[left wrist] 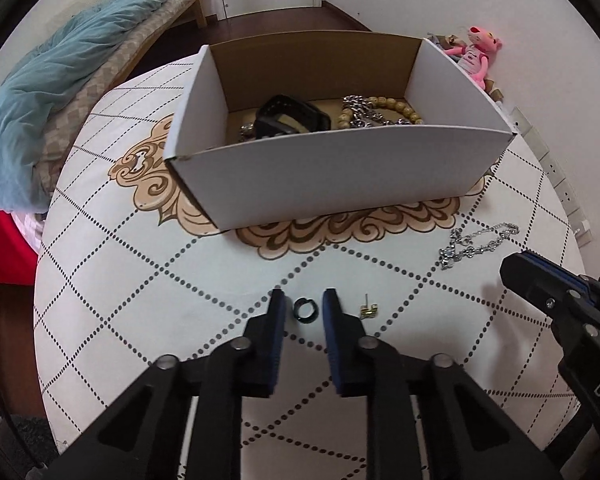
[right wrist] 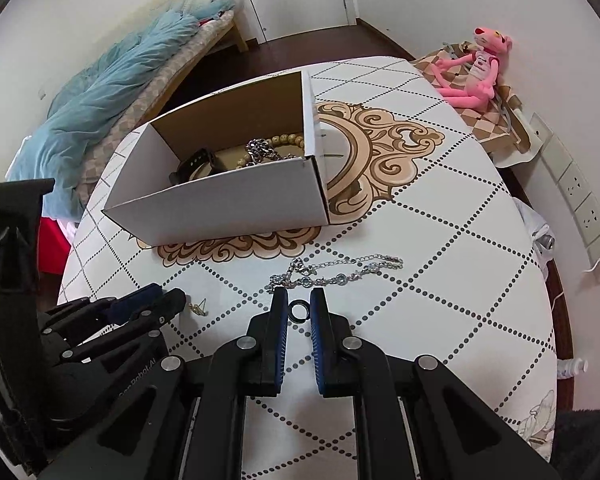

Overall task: Organize jewelry
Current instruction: 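Carry both rings over the white box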

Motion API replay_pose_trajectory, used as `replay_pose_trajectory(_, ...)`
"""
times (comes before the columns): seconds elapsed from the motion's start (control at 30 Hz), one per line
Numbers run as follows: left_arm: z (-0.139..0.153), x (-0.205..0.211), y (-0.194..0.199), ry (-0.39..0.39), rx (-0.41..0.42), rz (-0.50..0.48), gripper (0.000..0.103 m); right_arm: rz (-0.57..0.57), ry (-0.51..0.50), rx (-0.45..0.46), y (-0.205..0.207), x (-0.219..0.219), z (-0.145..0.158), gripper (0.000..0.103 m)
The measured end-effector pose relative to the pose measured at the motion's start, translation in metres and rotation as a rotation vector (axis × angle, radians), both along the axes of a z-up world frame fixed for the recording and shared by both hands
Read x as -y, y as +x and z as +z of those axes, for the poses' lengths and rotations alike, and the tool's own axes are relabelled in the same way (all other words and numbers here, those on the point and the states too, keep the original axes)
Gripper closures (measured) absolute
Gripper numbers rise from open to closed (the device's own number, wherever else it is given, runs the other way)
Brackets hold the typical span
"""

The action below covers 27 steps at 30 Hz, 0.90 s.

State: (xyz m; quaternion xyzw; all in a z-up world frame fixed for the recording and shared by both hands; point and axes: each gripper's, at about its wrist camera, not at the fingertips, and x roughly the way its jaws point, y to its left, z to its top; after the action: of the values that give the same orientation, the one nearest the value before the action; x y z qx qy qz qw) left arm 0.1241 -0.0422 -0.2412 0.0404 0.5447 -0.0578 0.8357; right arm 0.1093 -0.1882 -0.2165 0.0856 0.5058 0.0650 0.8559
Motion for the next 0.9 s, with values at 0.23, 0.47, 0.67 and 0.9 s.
replay_pose_trajectory(0.23, 0.009, 0.003, -0.005, -0.011, 0.019, -0.007, 0.093, -0.017, 0.015, 0.024, 0.000, 0.006, 0.010, 0.091)
replay_pose_trajectory(0.47, 0.065, -0.007, -0.014, -0.048, 0.140, 0.001, 0.093, -0.019, 0.053, 0.093, 0.002, 0.009, 0.042, 0.091)
replay_pose_trajectory(0.67, 0.116, -0.013, 0.003, -0.087, 0.235, 0.008, 0.093, 0.000, 0.101, 0.147, 0.022, 0.006, 0.074, 0.091)
replay_pose_trajectory(0.9, 0.116, -0.031, 0.066, -0.187, 0.133, 0.034, 0.093, 0.053, 0.125, 0.113, 0.091, -0.003, 0.087, 0.092)
